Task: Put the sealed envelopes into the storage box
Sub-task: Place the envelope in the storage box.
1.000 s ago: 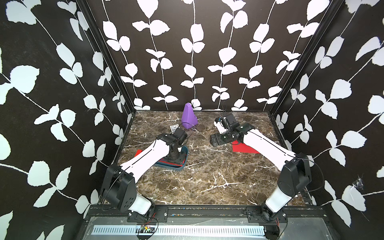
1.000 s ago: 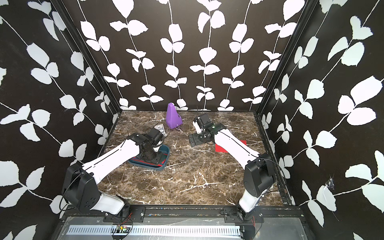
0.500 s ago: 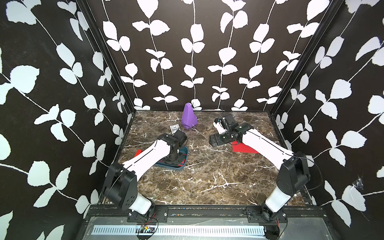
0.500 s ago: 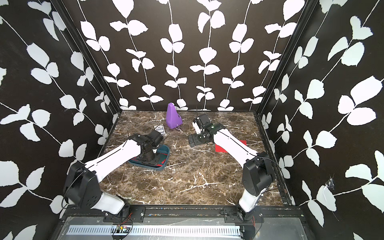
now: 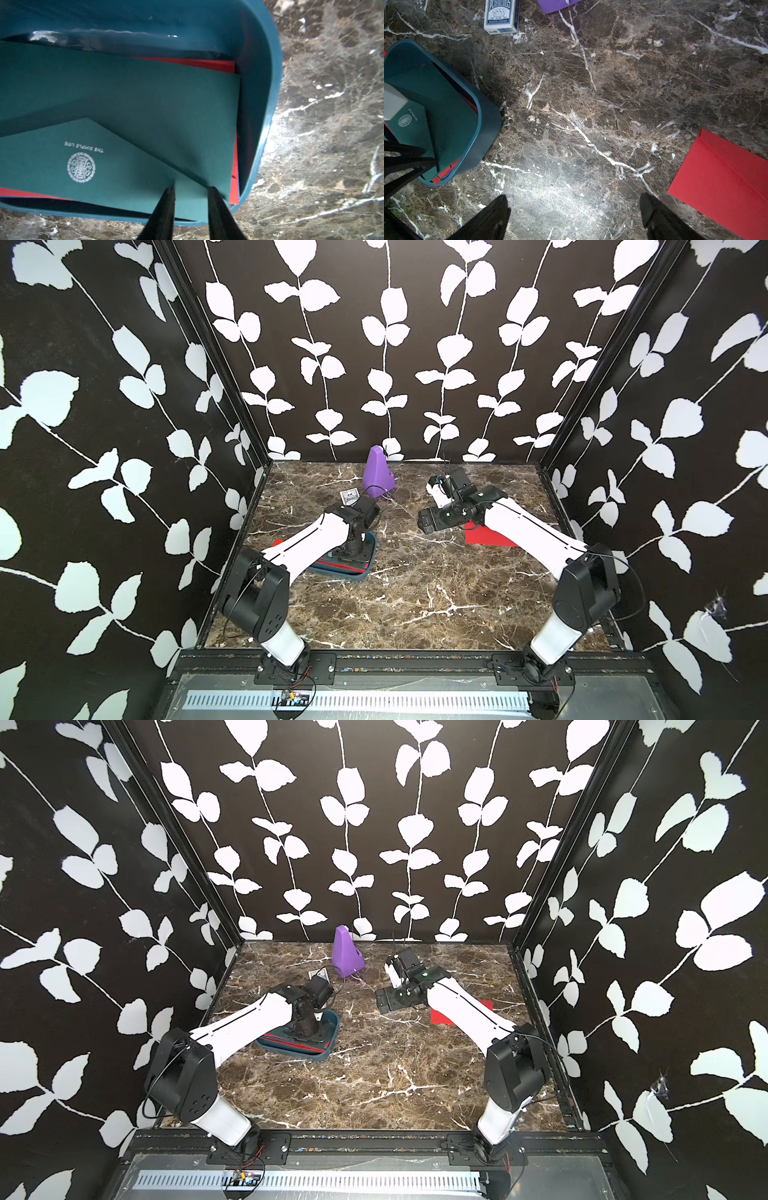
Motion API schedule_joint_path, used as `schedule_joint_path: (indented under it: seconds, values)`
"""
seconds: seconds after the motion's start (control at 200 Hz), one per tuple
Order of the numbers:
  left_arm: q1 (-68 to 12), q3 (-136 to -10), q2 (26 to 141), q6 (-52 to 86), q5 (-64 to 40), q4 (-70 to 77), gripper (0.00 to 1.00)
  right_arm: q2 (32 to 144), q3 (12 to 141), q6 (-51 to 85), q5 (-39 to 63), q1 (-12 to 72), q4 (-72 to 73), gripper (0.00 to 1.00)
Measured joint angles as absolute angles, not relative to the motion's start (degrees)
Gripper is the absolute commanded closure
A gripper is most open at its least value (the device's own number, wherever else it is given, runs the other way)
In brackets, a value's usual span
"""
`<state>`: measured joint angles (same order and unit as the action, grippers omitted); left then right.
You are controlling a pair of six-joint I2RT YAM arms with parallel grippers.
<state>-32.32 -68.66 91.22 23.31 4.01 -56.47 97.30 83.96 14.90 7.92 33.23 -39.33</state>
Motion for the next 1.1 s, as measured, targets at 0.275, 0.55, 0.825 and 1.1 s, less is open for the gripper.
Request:
schedule_joint_path:
  seconds: [0.275,0.55,0.825,1.1]
  values:
    - [-31.81,-70.65,81.01,27.97,8.08,-60.73,0.58,97.3,83.96,14.85,8.23,33.23,-39.27,0.01]
    - [-31.73,-67.81,78.72,27.66,7.51,-64.84,0.63,97.3,84.07,15.09,6.33,33.28,-38.98,0.01]
    - [-31.73,-67.48,84.05,24.12,6.39,-65.93,0.61,97.3,87.66,15.29,4.6,33.26,-38.74,0.01]
    - [-31.73,-68.71,90.13,23.29,4.71,-64.12,0.61,97.3,88.18,15.31,4.21,33.23,-38.5,0.01]
